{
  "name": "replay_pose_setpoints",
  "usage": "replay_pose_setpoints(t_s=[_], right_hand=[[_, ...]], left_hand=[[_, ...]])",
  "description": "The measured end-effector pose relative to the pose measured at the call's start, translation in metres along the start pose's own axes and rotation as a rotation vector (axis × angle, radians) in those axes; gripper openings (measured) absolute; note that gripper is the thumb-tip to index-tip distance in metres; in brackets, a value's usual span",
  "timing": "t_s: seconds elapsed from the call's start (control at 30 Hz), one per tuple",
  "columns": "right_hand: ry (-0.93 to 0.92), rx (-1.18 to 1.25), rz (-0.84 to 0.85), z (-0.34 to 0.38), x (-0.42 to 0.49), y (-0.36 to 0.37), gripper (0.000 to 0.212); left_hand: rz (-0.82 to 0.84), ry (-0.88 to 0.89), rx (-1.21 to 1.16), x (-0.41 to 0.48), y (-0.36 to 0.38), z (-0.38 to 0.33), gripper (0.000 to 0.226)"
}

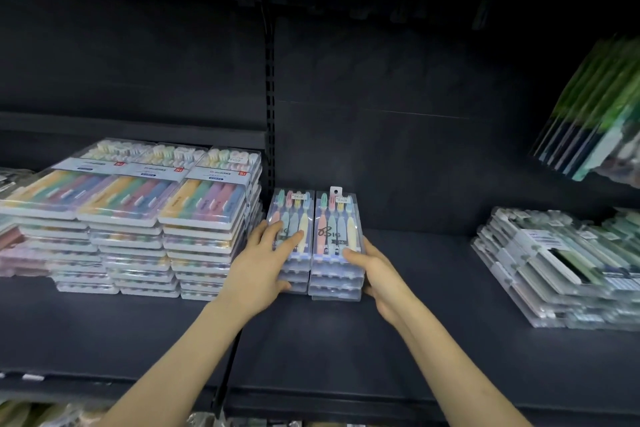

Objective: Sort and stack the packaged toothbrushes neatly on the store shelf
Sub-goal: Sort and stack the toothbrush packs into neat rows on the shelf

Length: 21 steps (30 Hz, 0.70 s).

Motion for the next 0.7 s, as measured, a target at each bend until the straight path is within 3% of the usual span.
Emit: replay_pose_setpoints(t_s=[0.07, 0.2, 0.33, 0.4, 0.53, 0.6, 0.7], right_hand=[[0.002, -0.014, 0.011, 0.004, -0.003, 0.000, 0.045], [0.062, -0.028, -0.069, -0.007, -0.018, -0.020, 0.077], [-0.069, -0.206, -0.270, -0.001, -0.048, -0.073, 0.058], [-0.191, -0.430, -0.487, 0.011, -0.067, -0.115, 0.042], [-0.367, -0.938, -0.985, 0.039, -0.109, -0.203, 0.027], [-0.311, -1.122, -1.087, 0.039, -0.115, -0.242, 0.028], [-0.107, -1.226, -1.062, 0.022, -0.110, -0.287, 0.031]], left_hand=[[0.011, -0.018, 0.059, -0.001, -0.004, -0.006, 0.088], [-0.040, 0.010, 0.163, -0.003, -0.024, -0.038, 0.094], [-0.182, 0.212, 0.054, 0.002, -0.043, -0.104, 0.084], [-0.240, 0.311, -0.089, 0.010, -0.039, -0.140, 0.070], [-0.131, 0.289, -0.393, 0.049, 0.001, -0.201, 0.050], [-0.088, 0.292, -0.458, 0.072, 0.026, -0.232, 0.046], [0.011, 0.230, -0.586, 0.105, 0.068, -0.270, 0.045]])
Point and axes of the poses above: each hand's wrist, its own x-axis towards the middle knuckle, its own y-axis out of the palm, z = x × y, the point moved 7 cm from there along x, towards the middle knuckle, and after that the axes turned 6 degrees about -x, right-handed, at the moved point
